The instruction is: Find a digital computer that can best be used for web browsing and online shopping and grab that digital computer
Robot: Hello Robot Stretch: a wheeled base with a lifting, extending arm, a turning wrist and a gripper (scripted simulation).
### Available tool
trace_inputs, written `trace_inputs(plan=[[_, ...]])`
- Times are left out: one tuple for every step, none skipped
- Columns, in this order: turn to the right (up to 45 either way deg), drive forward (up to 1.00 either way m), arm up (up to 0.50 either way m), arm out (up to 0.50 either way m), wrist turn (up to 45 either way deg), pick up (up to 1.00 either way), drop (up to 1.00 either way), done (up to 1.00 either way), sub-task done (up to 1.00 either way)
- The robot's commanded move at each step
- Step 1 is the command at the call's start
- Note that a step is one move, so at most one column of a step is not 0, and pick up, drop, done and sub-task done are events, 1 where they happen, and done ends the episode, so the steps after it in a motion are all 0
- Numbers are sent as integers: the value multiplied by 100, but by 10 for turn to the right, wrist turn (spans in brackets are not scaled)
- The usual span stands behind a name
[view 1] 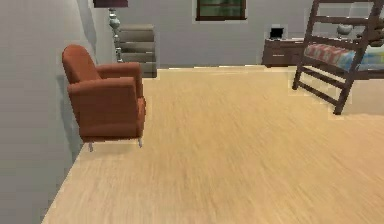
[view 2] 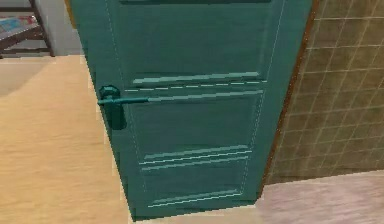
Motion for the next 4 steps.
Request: trace_inputs(plan=[[0, 50, 0, 0, 0, 0, 0, 0, 0], [180, 0, 0, 0, 0, 0, 0, 0, 0], [0, 100, 0, 0, 0, 0, 0, 0, 0], [0, 100, 0, 0, 0, 0, 0, 0, 0]])
